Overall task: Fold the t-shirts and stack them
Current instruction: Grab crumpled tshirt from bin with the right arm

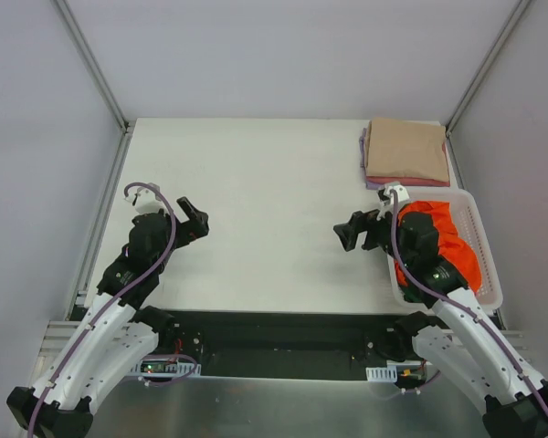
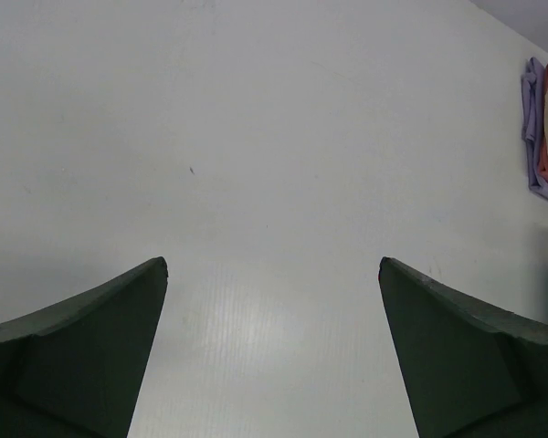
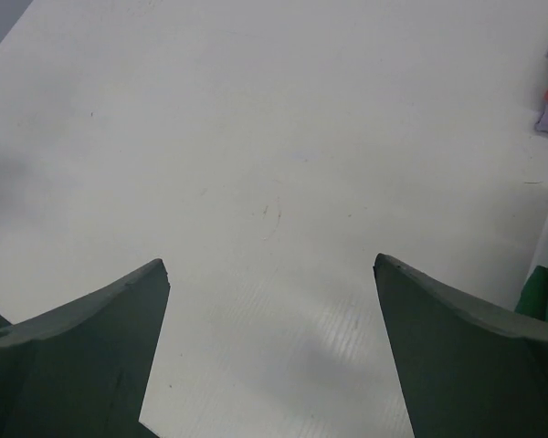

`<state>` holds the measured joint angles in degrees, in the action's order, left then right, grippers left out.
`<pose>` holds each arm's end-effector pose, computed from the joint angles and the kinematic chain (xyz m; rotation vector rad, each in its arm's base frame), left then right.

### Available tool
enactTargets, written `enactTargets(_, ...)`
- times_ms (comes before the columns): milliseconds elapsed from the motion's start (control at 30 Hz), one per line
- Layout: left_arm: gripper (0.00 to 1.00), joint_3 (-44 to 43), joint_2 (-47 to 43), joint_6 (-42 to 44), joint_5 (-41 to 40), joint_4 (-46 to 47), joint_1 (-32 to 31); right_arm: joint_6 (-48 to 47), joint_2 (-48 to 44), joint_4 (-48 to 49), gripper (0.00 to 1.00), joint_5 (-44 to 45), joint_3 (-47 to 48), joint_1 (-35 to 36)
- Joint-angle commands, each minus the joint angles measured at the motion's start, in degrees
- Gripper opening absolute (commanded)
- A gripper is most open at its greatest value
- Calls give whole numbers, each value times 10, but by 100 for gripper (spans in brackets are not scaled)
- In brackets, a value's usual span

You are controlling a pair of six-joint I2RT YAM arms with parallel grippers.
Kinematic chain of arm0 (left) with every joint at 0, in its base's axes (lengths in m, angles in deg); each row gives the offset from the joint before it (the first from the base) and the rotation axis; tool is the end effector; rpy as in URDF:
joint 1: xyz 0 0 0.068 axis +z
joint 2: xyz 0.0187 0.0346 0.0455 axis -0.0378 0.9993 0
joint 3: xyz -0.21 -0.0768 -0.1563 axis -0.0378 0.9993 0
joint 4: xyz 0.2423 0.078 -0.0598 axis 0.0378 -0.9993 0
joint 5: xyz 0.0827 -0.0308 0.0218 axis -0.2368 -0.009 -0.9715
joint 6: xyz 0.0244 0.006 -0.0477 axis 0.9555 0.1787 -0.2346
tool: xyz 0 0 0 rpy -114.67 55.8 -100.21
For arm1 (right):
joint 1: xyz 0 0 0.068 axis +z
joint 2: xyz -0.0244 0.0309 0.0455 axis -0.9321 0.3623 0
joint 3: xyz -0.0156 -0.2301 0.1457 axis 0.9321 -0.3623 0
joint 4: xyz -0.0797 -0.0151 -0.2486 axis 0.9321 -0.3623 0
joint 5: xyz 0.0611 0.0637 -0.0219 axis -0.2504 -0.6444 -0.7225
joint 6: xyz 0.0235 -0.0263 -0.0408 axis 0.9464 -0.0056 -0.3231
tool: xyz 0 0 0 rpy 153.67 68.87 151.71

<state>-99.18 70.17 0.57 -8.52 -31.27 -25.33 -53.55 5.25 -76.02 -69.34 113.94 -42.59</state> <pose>0.1401 -0.0489 0.2974 -0.3639 1.8220 -0.4175 0.1511 0.0793 0.2967 -0.5453 1.6938 0.3960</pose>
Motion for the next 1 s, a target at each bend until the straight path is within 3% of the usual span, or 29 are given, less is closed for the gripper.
enactTargets(0,99,6,-6,-4,2,-3,4,17,5,29,96,6,12,-1)
enactTargets(133,99,11,-4,-5,-3,-3,4,30,4,16,96,68,13,-1)
enactTargets(233,99,14,2,-8,-11,-3,4,53,10,-10,96,175,21,-2)
enactTargets(433,99,9,23,-14,-17,1,4,127,78,-189,96,379,123,-43)
enactTargets(667,99,15,47,-7,-8,33,4,171,152,-248,96,321,190,-244)
enactTargets(867,99,23,56,-1,-7,45,4,167,244,-236,99,299,198,-315)
enactTargets(967,99,25,56,1,-8,45,4,179,292,-235,93,272,198,-340)
